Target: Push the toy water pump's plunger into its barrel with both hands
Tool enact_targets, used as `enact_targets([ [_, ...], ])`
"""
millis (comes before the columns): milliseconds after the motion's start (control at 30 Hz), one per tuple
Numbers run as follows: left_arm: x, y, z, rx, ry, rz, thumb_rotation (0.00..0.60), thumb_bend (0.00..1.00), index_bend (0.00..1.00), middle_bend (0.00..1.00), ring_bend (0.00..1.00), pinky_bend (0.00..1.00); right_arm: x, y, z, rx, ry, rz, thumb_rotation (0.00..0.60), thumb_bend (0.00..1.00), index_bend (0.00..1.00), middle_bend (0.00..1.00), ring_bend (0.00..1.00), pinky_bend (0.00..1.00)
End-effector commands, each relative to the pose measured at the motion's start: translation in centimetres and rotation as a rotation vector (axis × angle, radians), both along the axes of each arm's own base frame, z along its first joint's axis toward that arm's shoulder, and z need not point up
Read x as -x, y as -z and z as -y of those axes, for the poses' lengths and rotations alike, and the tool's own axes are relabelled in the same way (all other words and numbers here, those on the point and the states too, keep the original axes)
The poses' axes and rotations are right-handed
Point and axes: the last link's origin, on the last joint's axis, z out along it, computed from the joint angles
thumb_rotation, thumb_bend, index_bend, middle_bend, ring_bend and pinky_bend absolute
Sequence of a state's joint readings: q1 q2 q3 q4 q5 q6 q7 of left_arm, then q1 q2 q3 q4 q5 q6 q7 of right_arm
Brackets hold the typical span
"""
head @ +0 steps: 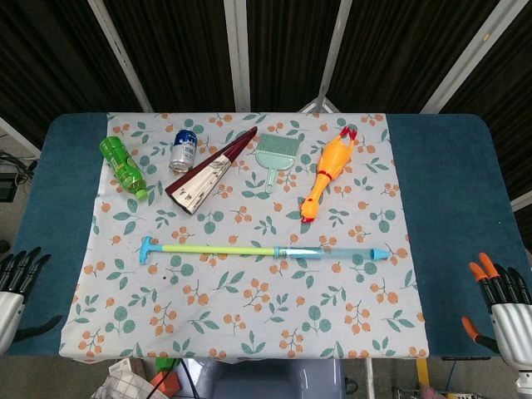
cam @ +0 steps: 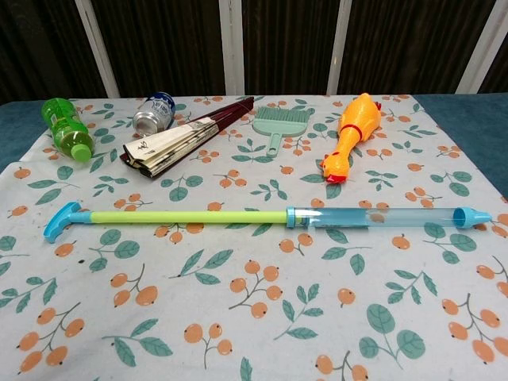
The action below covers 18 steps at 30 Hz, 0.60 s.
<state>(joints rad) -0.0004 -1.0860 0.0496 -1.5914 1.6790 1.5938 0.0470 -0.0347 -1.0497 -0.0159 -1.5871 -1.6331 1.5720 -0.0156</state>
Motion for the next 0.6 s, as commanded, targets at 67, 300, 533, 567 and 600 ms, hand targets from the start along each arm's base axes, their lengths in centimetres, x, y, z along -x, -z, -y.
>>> enact_targets([
  [67,0.08,0.02,0.0,0.003,-0.009,0.006,0.6,0.0,0.0,0.0,0.0,0.0,0.01,-0.04,0.02,0.002,0.012,0.006,0.6,0.32,0.0,0.0,0.0,0.0],
  [300,0.14,0.12,-0.03,0.013,-0.026,0.009,0.6,0.0,0.0,0.0,0.0,0.0,-0.03,0.06,0.12,-0.002,0.01,-0.007,0.6,0.32,0.0,0.0,0.0,0.0],
  [533,0.25,0.18,-0.08,0.026,-0.051,0.021,0.6,0.0,0.0,0.0,0.0,0.0,-0.15,0.1,0.25,0.001,0.007,0.005,0.6,0.32,0.0,0.0,0.0,0.0],
  [567,0.31,0.17,-0.08,0.029,-0.057,0.021,0.6,0.0,0.0,0.0,0.0,0.0,-0.18,0.13,0.27,0.001,0.005,0.006,0.6,0.32,0.0,0.0,0.0,0.0],
  [600,0.36,0.16,-0.09,0.032,-0.063,0.022,0.6,0.0,0.0,0.0,0.0,0.0,-0.19,0.15,0.29,0.001,0.003,0.004,0.6,0.32,0.0,0.0,0.0,0.0],
])
